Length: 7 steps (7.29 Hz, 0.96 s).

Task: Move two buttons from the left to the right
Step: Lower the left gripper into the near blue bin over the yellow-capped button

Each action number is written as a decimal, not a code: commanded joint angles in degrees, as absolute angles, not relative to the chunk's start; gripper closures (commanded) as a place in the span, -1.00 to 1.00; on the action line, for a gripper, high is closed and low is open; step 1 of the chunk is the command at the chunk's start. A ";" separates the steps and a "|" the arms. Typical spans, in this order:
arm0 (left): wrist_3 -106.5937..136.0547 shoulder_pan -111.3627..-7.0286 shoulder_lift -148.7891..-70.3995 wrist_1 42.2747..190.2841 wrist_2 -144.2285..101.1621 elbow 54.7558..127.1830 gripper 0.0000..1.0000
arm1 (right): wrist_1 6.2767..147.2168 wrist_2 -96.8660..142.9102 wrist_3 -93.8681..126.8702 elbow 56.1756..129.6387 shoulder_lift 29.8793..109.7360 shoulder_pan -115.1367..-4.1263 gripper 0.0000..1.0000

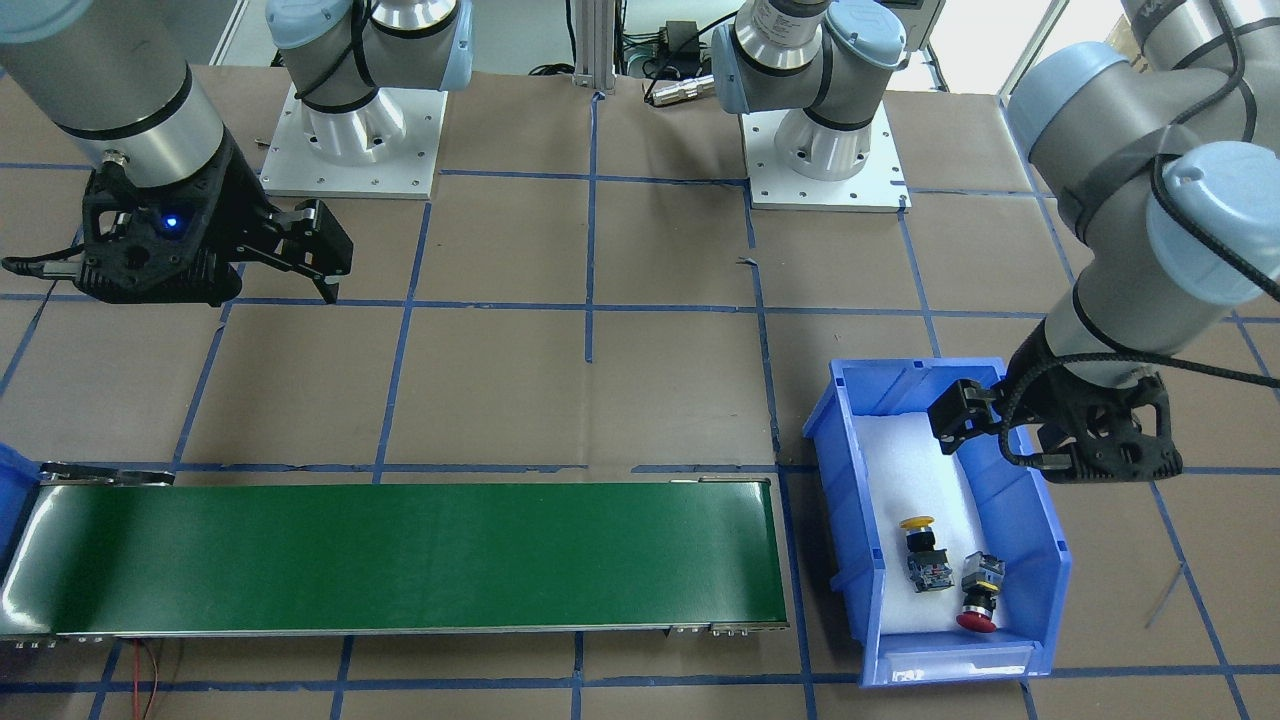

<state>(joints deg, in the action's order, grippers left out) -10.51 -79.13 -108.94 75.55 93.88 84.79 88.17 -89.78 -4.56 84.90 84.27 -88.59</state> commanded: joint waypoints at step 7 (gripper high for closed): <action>-10.72 -79.01 -121.90 65.21 90.53 84.90 -0.96 | 88.24 -89.82 -5.45 84.99 84.11 -88.51 -1.00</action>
